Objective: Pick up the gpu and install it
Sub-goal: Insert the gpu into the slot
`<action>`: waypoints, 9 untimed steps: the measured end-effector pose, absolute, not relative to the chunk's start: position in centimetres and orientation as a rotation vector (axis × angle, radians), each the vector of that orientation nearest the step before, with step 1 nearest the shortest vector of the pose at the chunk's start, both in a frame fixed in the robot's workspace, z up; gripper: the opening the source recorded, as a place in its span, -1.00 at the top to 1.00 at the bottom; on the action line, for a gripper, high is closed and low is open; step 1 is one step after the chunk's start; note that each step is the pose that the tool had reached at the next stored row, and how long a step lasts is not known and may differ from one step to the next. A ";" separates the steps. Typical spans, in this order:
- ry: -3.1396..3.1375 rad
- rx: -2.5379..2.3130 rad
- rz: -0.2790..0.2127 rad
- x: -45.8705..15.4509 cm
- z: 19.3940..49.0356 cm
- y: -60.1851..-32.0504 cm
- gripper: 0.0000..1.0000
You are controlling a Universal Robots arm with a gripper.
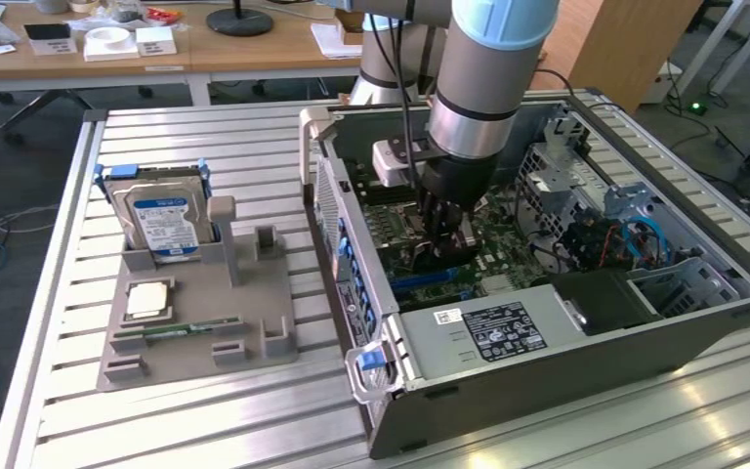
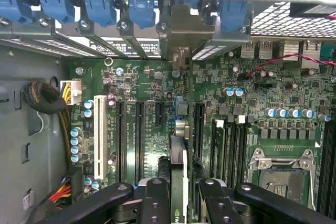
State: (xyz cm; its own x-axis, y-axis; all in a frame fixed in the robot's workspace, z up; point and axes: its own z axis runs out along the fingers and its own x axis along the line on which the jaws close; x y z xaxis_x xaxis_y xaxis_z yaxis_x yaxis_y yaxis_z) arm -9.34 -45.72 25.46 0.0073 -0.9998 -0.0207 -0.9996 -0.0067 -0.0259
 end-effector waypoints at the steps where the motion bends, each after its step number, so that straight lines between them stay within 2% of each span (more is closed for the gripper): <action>1: 2.193 -2.204 -0.005 -9.3 25.5 -45.7 0.47; 9: 2.199 -2.197 -0.006 -9.3 25.5 -45.9 0.47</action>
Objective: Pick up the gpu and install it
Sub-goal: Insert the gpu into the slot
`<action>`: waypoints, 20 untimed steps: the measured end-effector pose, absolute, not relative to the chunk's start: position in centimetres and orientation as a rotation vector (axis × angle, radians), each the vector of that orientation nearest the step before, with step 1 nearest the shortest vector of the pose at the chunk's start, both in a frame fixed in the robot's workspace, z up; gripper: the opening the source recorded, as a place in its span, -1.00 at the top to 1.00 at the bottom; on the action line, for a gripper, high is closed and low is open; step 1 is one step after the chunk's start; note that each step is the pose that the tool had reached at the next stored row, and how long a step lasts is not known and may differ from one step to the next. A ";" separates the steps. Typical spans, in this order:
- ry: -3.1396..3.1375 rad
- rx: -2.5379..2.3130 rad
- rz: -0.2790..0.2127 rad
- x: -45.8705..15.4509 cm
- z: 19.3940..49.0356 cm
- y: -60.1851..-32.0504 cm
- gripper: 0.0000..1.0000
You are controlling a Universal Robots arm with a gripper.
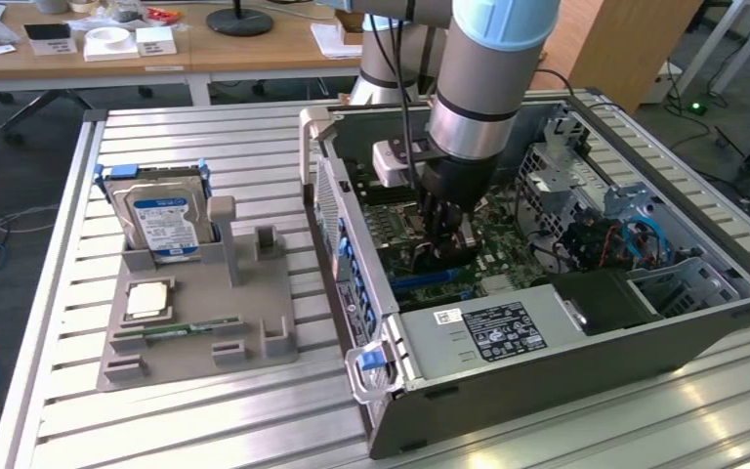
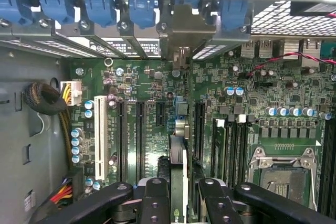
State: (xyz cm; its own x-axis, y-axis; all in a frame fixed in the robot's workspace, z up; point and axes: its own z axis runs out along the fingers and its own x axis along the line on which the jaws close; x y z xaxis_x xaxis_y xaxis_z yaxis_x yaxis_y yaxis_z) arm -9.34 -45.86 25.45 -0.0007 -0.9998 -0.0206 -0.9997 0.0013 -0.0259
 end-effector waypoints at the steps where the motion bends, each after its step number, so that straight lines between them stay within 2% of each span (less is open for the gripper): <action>1: 2.200 -2.197 -0.006 -9.3 25.5 -45.9 0.47; 20: 2.218 -2.178 -0.006 -9.3 25.0 -45.9 0.47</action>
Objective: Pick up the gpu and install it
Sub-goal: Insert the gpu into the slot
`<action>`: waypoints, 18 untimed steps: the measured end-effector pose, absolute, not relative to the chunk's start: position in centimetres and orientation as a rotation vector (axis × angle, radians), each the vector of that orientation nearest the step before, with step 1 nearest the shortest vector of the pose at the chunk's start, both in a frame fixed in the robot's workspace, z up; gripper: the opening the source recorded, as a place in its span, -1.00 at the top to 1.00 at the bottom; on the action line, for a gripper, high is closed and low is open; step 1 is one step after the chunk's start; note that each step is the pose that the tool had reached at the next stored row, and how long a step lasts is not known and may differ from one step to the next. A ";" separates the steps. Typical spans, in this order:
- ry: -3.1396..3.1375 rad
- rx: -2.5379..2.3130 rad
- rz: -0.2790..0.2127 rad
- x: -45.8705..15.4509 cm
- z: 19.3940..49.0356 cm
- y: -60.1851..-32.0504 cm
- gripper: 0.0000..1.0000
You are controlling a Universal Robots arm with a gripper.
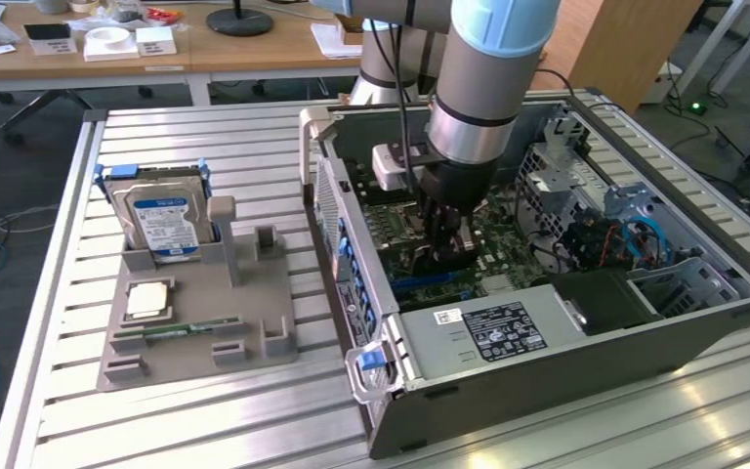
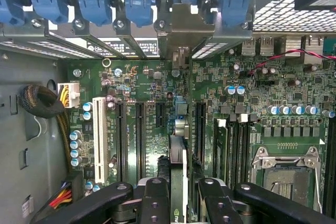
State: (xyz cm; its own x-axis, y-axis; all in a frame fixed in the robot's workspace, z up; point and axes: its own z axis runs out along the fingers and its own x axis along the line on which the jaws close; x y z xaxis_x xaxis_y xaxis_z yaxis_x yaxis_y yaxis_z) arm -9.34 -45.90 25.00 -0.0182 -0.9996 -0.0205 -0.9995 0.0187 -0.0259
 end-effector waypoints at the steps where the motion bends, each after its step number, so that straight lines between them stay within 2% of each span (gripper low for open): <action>1: 2.218 -2.178 -0.006 -9.3 25.0 -45.9 0.47; 18: 2.218 -2.178 -0.007 -9.4 24.8 -45.9 0.47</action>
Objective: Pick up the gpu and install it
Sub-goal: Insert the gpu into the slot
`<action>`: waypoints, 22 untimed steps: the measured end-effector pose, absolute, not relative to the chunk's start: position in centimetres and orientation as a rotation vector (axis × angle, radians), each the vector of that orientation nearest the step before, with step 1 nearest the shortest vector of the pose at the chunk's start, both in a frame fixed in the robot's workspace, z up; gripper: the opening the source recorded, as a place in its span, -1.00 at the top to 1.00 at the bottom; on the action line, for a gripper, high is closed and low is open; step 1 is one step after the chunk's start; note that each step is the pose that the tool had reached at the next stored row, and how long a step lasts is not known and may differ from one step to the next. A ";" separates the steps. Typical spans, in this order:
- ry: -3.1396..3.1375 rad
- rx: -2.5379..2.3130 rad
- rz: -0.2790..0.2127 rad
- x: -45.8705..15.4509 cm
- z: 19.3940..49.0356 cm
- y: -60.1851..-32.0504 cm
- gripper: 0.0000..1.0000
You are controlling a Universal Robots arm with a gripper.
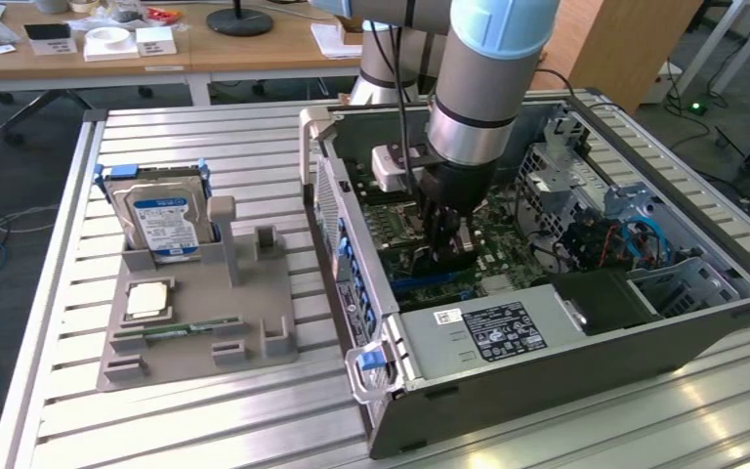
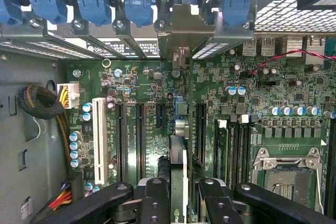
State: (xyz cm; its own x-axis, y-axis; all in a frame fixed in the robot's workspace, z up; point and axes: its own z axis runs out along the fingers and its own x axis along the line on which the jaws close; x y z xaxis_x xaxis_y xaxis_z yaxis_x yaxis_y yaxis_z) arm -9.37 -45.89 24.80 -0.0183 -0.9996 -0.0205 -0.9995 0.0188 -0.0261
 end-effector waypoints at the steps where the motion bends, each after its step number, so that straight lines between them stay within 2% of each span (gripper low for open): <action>1: 2.219 -2.178 -0.007 -9.4 24.8 -45.9 0.47; 22: 2.219 -2.178 -0.007 -9.4 24.4 -45.9 0.47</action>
State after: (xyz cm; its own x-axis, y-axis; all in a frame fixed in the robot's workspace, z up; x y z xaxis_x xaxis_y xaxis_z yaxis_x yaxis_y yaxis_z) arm -9.39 -45.90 24.36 -0.0182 -0.9996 -0.0202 -0.9995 0.0187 -0.0258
